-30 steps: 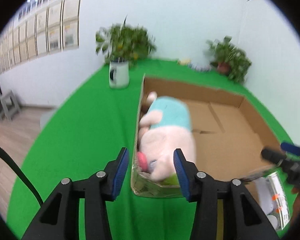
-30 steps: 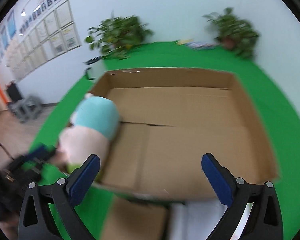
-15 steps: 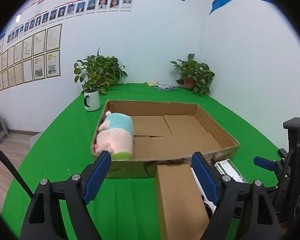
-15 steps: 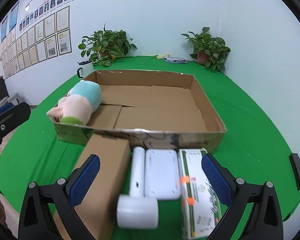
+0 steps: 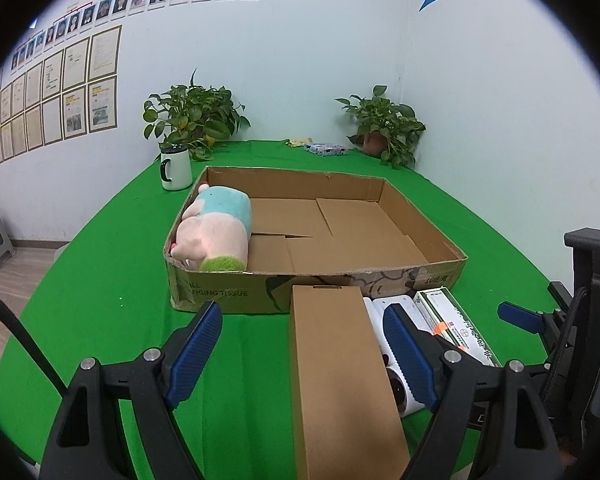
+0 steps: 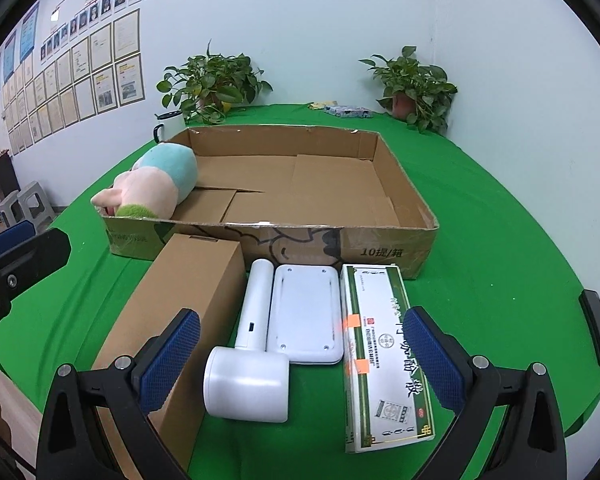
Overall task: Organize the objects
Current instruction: 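Move the left gripper back toward the long brown cardboard tray, then grasp the long brown cardboard tray by its end with the left gripper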
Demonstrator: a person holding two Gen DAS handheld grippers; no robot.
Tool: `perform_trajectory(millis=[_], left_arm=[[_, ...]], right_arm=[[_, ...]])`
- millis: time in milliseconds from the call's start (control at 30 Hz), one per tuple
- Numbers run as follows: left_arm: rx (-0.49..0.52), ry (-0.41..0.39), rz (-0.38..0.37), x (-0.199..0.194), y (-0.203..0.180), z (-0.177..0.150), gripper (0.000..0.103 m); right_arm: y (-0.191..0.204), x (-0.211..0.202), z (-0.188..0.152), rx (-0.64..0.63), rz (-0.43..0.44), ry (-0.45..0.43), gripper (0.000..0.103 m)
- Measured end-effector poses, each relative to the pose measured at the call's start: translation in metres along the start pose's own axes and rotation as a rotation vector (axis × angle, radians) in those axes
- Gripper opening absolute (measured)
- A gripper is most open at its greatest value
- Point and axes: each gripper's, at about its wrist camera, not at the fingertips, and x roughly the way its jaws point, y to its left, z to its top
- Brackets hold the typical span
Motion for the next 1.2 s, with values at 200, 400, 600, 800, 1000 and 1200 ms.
perform_trajectory(millis=[200,400,600,800,1000,1200], left_arm=[[-0.033,0.028,-0.034,0.006,0.013,-0.005,0.082],[-0.073,0.103,-0.109,0.018,0.027,-0.018,0.076],[-0.12,0.23,-0.194,0.037,0.04,-0.041,0.065],[-0.148,0.369,-0.299,0.054,0.04,-0.061,0.056],[-0.169,0.409,-0.386,0.051,0.036,-0.068,0.047],[-0.178,0.437,-0.414,0.045,0.033,-0.072,0.044]], right_arm=[[0.004,-0.001,-0.004,-0.022,0.024,0.014,0.102],[0.01,-0.004,-0.01,-0.031,0.059,0.043,0.102],[0.036,-0.008,-0.035,-0.069,0.179,0.139,0.102],[0.071,-0.014,-0.059,-0.114,0.286,0.214,0.102],[0.098,-0.014,-0.068,-0.141,0.329,0.245,0.102],[0.108,-0.012,-0.068,-0.16,0.331,0.261,0.102]])
